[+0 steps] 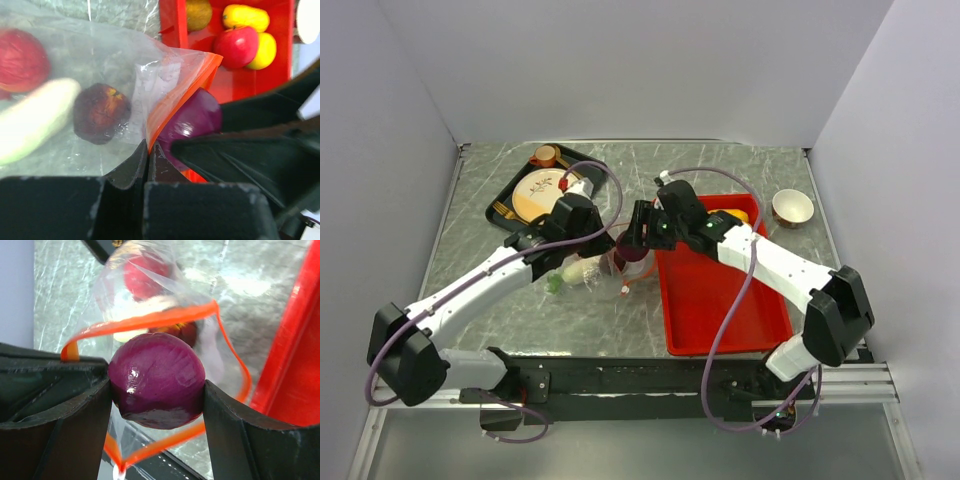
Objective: Place the food in the zip-top bag and seal the zipper
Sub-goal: Place the fake fruit in the zipper food storage bag.
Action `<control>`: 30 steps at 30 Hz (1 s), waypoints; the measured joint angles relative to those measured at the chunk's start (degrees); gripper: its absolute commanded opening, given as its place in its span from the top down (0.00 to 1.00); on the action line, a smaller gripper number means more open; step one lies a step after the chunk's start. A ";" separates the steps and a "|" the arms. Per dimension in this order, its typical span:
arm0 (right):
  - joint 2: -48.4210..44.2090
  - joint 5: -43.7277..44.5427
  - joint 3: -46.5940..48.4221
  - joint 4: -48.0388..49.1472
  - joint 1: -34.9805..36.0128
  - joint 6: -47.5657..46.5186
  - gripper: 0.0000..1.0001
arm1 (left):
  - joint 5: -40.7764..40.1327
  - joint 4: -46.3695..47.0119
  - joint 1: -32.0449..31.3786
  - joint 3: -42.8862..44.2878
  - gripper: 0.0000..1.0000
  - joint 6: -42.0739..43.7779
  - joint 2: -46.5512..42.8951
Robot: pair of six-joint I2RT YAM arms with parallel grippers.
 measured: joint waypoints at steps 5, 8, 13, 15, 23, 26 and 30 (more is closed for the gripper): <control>2.58 -0.94 3.56 -0.79 0.17 -1.84 0.01 | -0.68 0.07 0.00 -0.48 0.99 -0.07 -3.17; 2.40 -1.36 3.56 -0.83 0.17 -2.99 0.00 | -1.77 0.02 0.00 -0.94 0.99 -0.07 -5.27; 1.05 -0.02 3.30 -0.96 0.17 -4.39 0.00 | -3.76 -0.07 0.00 -0.96 0.99 -0.13 -6.51; -0.63 2.25 3.17 -1.75 0.17 -4.61 0.00 | -4.31 -0.22 0.00 -0.96 0.99 -0.24 -6.47; -13.62 14.25 -1.60 -3.08 -3.23 -2.99 0.00 | -12.11 -1.42 0.02 -2.75 0.99 -2.80 -10.95; -17.33 15.43 -4.44 -3.15 -6.80 -2.16 0.03 | -15.10 -2.62 0.37 -3.26 0.99 -2.86 -14.64; -16.46 13.53 -5.77 -2.80 -8.33 -1.79 0.12 | -16.11 -2.91 0.66 -3.15 0.99 -3.06 -13.77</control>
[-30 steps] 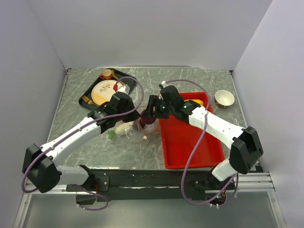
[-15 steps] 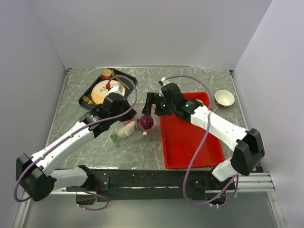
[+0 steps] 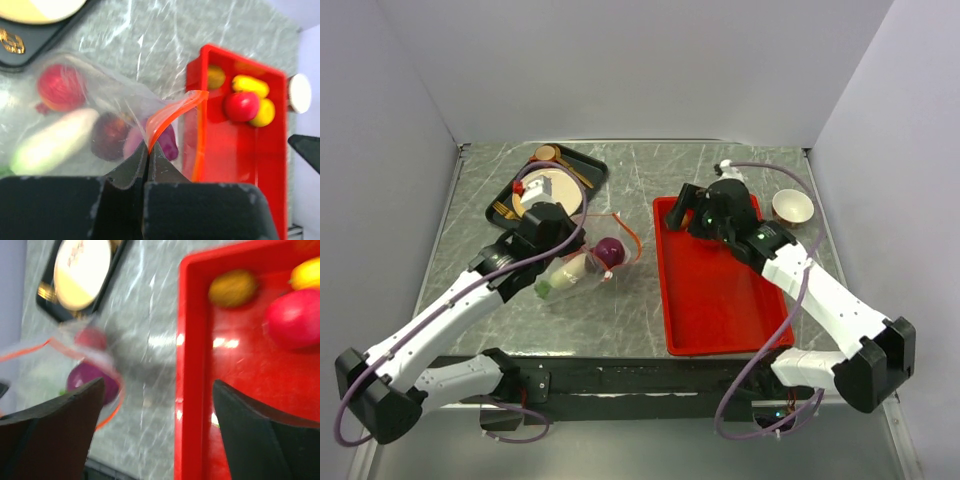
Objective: Place the food in the zip-top bag and seal the zipper
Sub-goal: Place the fake fruit in the zipper food storage bag, then adjust the zipper food storage bag at the center of the board.
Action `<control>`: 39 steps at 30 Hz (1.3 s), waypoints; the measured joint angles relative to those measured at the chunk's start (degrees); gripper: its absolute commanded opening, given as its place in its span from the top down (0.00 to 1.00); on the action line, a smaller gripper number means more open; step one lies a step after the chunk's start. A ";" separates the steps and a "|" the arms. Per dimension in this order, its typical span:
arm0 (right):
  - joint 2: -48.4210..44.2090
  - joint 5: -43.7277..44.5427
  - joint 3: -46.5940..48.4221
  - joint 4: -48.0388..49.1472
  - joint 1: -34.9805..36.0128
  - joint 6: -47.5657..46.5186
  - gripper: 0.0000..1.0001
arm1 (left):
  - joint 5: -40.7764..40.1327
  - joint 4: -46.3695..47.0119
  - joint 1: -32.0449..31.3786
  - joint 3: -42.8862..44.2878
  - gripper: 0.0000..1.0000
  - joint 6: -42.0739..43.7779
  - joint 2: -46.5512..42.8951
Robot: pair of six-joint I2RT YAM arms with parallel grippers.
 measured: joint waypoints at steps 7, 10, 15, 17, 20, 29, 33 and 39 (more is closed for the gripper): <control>6.01 -8.52 -0.46 1.73 3.39 0.55 0.26 | 2.64 0.20 0.00 -0.46 0.99 -1.07 3.26; 9.03 -11.15 -0.46 2.78 5.09 1.16 0.33 | 2.99 0.26 0.00 -0.46 0.99 -1.07 3.19; 14.14 -14.75 -0.81 4.17 5.73 2.10 0.40 | 2.99 0.26 0.00 -0.46 0.99 -1.07 3.19; 15.47 -16.09 -1.11 4.52 5.73 2.32 0.41 | 2.99 0.26 0.00 -0.46 0.99 -1.07 3.08; 17.18 -17.86 -1.16 5.46 5.75 2.69 0.50 | 2.99 0.24 0.00 -0.48 0.99 -1.09 2.78; 21.99 -21.84 0.24 7.39 5.84 3.26 0.99 | 2.84 0.00 0.00 -1.01 0.99 -1.25 1.55; 22.21 -21.40 6.80 4.94 6.84 2.67 0.97 | 0.70 -1.51 0.00 -0.98 0.99 -1.22 1.20; 21.51 -24.41 20.57 7.37 9.90 -0.31 0.91 | -6.27 -7.61 0.00 1.27 0.99 -2.64 -3.04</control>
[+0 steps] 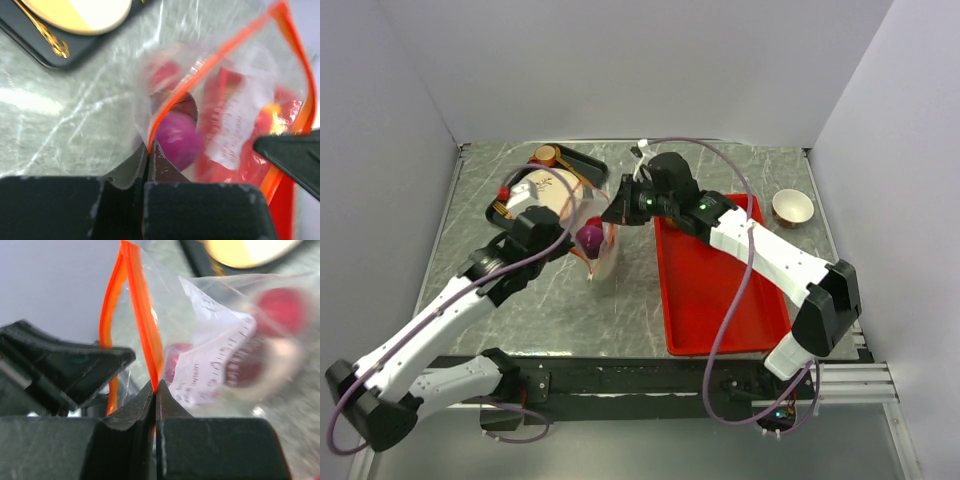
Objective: Place the food in the zip-top bag and seal the zipper
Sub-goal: Adjust the zipper food storage bag at the center of the board.
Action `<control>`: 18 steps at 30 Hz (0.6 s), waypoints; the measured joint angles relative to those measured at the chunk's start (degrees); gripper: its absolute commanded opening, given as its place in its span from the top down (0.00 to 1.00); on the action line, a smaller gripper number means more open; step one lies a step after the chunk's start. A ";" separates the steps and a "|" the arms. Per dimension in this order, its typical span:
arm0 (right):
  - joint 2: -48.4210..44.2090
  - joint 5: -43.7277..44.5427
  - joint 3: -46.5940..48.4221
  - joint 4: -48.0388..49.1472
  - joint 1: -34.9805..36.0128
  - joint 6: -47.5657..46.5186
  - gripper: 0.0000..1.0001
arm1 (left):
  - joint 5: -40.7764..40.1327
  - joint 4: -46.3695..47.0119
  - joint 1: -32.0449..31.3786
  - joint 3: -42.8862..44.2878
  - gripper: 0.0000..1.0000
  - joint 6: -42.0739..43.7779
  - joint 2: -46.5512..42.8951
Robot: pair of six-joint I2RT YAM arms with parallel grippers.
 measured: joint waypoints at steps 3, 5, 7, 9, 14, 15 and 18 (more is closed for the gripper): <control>0.13 -2.21 2.84 -0.02 0.79 -1.16 0.91 | -4.15 -1.53 0.00 0.20 0.99 -1.42 -5.77; 0.79 -2.80 3.52 -0.55 1.03 -1.53 0.91 | -6.64 -2.38 0.00 0.20 0.99 -2.36 -10.08; 1.75 -3.08 3.52 -1.44 1.14 -1.57 0.91 | -8.44 -2.91 0.00 0.20 0.99 -3.13 -13.51; 2.75 -3.34 3.10 -1.88 1.20 -1.51 0.89 | -9.51 -3.19 0.07 0.20 0.99 -3.43 -15.39; 3.45 -3.23 -0.07 -2.84 1.51 -1.22 0.83 | -10.27 -3.91 0.11 0.20 0.99 -3.28 -14.14; 3.72 -2.93 -0.15 -3.34 1.51 -1.33 0.83 | -10.19 -3.85 0.11 0.13 0.99 -3.19 -13.46; 4.72 -1.38 -0.76 -4.11 1.51 -2.01 0.79 | -8.48 -2.93 0.11 -1.03 0.99 -2.80 -10.86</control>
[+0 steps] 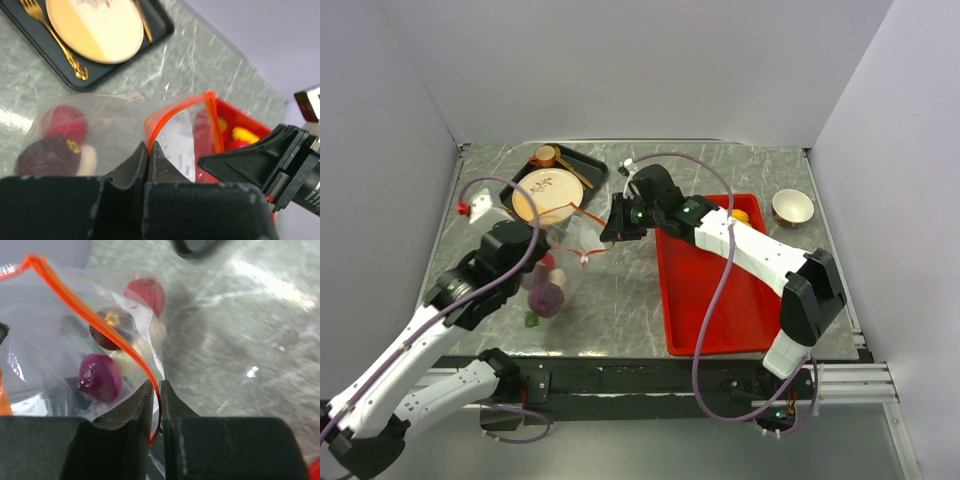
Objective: Place the food in the zip-top bag and seal the zipper
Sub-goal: Adjust the zipper food storage bag at the center of the board.
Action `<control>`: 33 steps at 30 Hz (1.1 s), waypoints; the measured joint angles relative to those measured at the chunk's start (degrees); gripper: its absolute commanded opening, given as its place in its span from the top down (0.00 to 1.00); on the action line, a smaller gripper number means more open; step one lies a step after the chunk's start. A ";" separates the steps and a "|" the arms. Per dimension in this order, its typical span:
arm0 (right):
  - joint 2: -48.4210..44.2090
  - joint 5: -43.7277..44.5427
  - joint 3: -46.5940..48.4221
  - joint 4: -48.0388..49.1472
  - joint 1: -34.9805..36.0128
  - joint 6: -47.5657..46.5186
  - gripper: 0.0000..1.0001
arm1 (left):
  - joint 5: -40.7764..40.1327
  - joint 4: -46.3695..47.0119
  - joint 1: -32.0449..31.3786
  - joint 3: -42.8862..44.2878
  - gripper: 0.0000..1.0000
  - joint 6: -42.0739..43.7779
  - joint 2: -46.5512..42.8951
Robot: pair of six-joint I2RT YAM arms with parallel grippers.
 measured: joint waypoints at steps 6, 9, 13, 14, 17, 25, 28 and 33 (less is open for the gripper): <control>2.10 2.10 -6.14 -0.68 0.00 -0.96 0.78 | 6.49 2.75 0.00 -3.19 0.99 0.00 8.66; 1.86 3.98 -10.29 -0.96 0.00 -0.57 0.76 | 9.42 3.98 0.00 -3.78 0.99 0.04 11.96; 0.79 7.93 -13.05 -1.81 0.00 0.15 0.65 | 11.41 5.11 0.00 -3.78 0.99 0.79 13.16; 0.09 9.07 -13.51 -1.84 0.00 0.42 0.63 | 11.78 5.46 0.00 -3.78 0.99 1.05 13.29; -2.64 11.65 -14.51 -1.77 0.00 0.96 0.57 | 12.85 6.54 0.00 -3.78 0.99 2.01 13.60; -10.69 23.12 -15.37 -3.48 -0.20 1.62 0.17 | 17.20 9.51 0.00 -3.78 0.99 4.76 15.78; -14.36 28.09 -15.43 -6.23 -2.08 2.32 0.15 | 18.73 10.56 0.00 -3.78 0.99 5.57 16.46; -16.31 32.48 -17.73 -8.72 -12.28 3.74 0.06 | 20.83 11.96 0.00 -3.85 0.99 6.62 16.87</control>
